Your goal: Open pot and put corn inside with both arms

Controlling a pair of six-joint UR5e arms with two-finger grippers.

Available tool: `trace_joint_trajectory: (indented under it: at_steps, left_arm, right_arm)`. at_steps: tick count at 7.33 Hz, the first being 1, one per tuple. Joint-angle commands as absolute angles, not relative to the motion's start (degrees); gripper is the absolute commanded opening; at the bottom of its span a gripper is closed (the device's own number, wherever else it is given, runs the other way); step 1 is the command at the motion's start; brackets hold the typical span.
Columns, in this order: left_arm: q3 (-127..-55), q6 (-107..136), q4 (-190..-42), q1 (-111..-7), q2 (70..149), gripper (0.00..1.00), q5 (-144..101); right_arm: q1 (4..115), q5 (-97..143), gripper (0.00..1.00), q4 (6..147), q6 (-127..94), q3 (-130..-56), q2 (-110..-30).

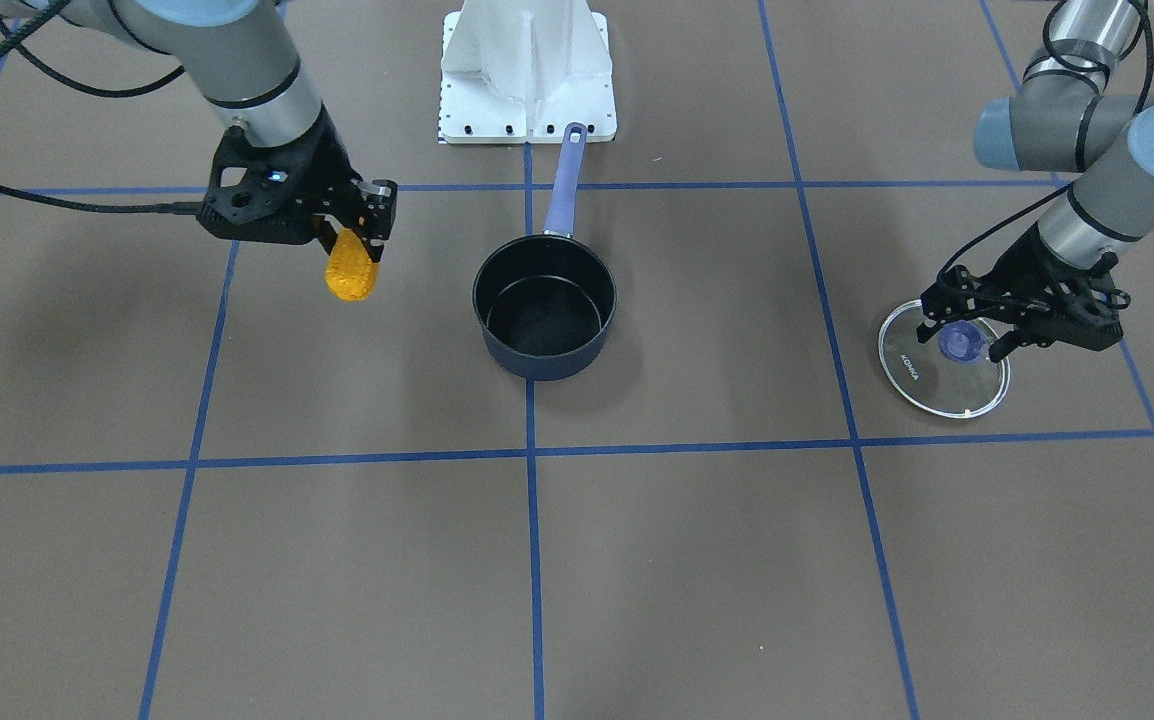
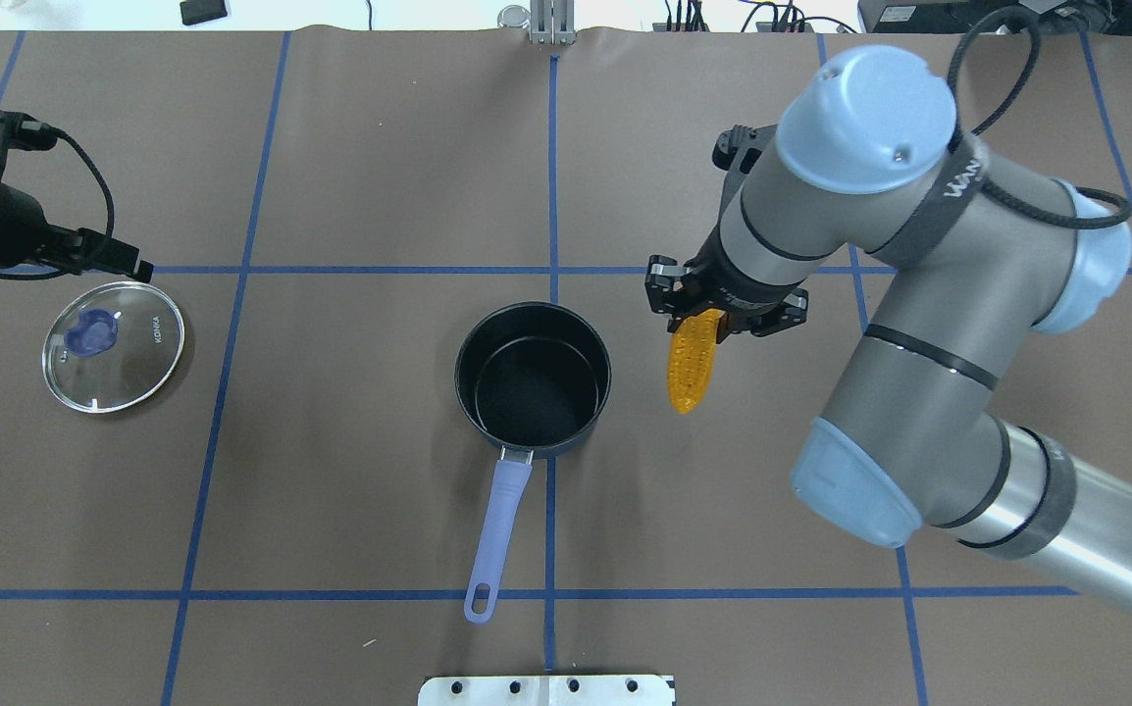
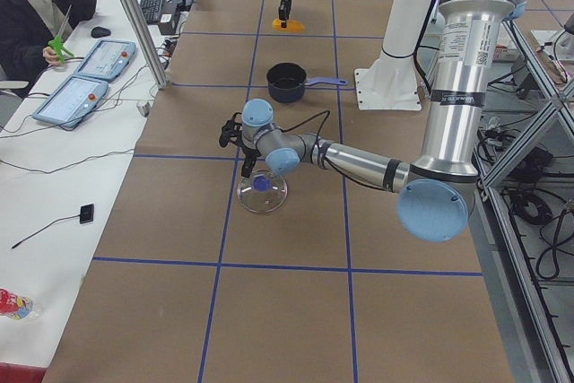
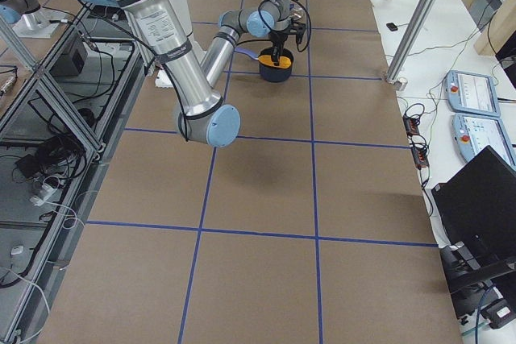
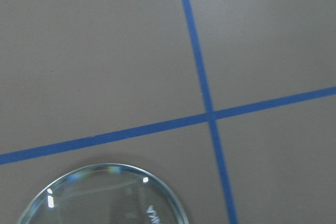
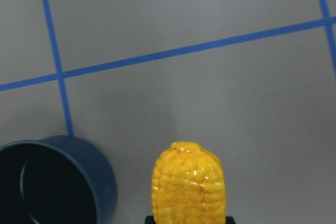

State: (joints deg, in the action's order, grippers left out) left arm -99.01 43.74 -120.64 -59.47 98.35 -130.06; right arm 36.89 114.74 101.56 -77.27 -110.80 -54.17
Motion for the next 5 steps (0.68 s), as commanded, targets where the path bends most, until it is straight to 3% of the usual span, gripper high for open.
trace_joint_trajectory:
  at_steps: [1, 3, 5]
  left_arm:
    - [-108.24, 44.65, -108.08, -60.38, 100.1, 0.98, -131.48]
    - [-109.34, 41.07, -104.59, -65.27, 100.28, 0.98, -133.49]
    - [-105.14, 25.82, -95.76, -73.26, 103.96, 0.98, -136.83]
  right_arm:
    - [32.98, 111.64, 0.0, 101.34, -80.5, -105.92, -49.58]
    - [30.33, 109.08, 0.0, 99.16, -81.99, -102.68, -48.26]
    - [27.61, 106.45, 0.0, 93.35, -84.54, -99.15, -48.25]
